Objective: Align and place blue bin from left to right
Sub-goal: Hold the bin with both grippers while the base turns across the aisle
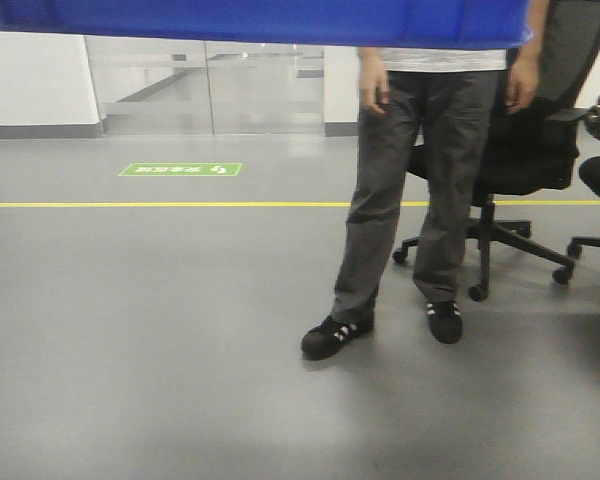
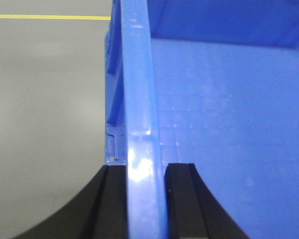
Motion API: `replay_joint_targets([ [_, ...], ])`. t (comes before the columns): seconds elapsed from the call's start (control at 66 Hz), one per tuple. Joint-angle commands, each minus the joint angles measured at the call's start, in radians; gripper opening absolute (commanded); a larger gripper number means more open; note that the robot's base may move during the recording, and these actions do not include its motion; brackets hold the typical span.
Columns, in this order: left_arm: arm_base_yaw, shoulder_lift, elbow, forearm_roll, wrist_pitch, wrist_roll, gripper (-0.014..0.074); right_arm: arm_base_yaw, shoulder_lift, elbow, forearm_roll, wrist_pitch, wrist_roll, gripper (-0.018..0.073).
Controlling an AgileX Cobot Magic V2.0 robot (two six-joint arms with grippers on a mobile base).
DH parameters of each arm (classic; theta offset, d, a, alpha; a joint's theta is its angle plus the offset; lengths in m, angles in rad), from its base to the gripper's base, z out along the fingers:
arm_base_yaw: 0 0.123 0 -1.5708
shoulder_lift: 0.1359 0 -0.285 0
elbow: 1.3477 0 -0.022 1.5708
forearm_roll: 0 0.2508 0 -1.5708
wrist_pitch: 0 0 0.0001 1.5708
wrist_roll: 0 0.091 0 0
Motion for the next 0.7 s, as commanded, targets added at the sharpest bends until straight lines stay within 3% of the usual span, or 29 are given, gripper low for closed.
replay_joint_targets([
  [0.0,-0.009,-0.032,-0.024,-0.065,-0.354,0.002,-0.0111,-0.002,0.001,-0.013,0.000,-0.092,0.016,-0.0070],
  [0.682,-0.009,-0.032,-0.024,-0.065,-0.354,0.002,-0.0111,-0.002,0.003,-0.013,0.000,-0.099,0.016,-0.0070],
])
